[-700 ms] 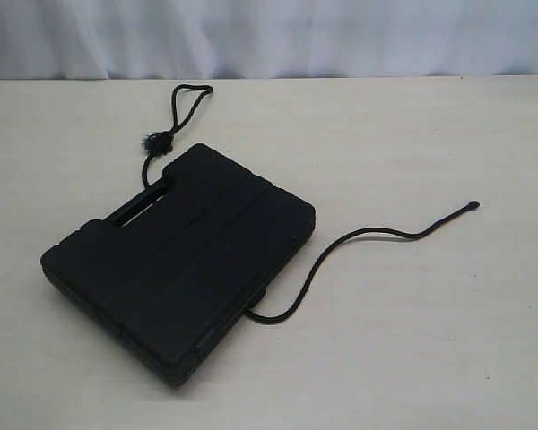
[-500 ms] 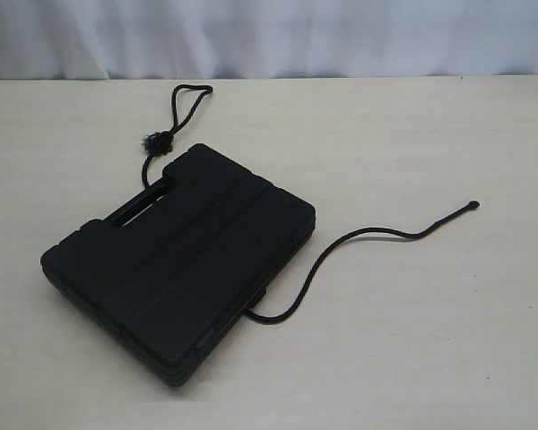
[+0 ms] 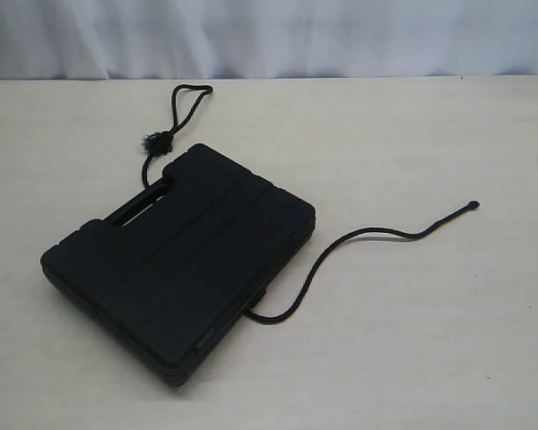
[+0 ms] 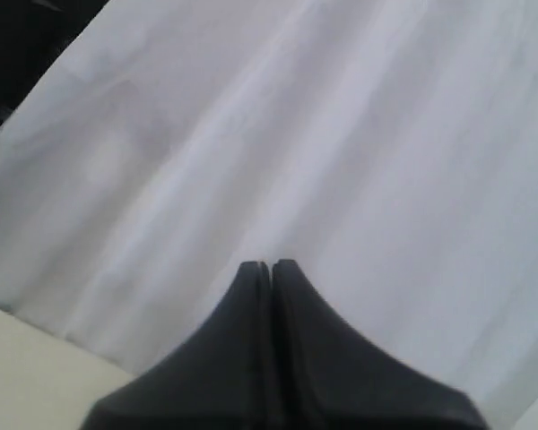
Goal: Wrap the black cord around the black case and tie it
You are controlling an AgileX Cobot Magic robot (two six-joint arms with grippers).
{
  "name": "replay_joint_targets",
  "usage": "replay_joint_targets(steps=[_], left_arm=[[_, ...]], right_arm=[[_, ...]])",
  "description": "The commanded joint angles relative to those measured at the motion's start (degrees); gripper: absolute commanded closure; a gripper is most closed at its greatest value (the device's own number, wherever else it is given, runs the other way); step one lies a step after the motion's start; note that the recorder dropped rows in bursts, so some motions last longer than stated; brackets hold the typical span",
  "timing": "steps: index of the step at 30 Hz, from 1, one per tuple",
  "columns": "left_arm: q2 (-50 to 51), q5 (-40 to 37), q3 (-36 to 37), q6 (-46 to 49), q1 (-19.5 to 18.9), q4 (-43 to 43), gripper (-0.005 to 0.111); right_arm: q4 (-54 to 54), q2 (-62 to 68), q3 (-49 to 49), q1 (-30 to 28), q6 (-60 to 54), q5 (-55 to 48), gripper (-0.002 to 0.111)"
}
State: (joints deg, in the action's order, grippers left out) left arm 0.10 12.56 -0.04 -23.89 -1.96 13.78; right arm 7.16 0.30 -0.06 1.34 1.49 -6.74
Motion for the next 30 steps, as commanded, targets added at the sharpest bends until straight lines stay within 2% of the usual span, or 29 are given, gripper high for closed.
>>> replay_joint_targets(steps=[1, 4, 6, 9, 13, 16, 21, 24, 30], left_arm=[[-0.10, 12.82, 0.04, -7.08, -0.02, 0.37, 0.107], [-0.10, 20.68, 0.04, -7.46, -0.02, 0.37, 0.107], [-0.10, 24.31, 0.04, -8.80, -0.02, -0.09, 0.107], [-0.10, 25.30, -0.08, -9.15, -0.02, -3.25, 0.107], [0.15, 25.44, -4.17, -9.15, -0.02, -9.27, 0.107], [4.96, 25.44, -8.51, -8.33, -0.02, -13.31, 0.107], [18.96, 24.62, -16.74, -7.27, -0.02, -23.12, 0.107], [28.69, 18.76, -22.28, -10.12, -0.02, -29.86, 0.107], [49.27, -11.13, -38.81, -17.28, 0.07, -41.07, 0.107]], right_arm=[[2.92, -0.30, 0.06, 0.08, 0.70, 7.63, 0.104], [5.39, -0.30, 0.06, 0.08, 1.31, 11.54, 0.104], [16.52, -0.30, 0.06, 0.08, 1.31, 11.59, 0.104], [25.82, -0.30, 0.06, 0.08, 1.31, 11.59, 0.104], [33.24, -0.30, 0.06, 0.08, 1.31, 15.94, 0.104], [36.00, -0.30, 0.06, 0.08, 4.39, 19.04, 0.104], [35.44, -0.30, 0.06, 0.08, 17.22, 24.24, 0.104], [34.60, -0.30, 0.06, 0.08, 17.63, 27.87, 0.104], [24.93, -0.30, 0.06, 0.08, 17.63, 28.79, 0.104]])
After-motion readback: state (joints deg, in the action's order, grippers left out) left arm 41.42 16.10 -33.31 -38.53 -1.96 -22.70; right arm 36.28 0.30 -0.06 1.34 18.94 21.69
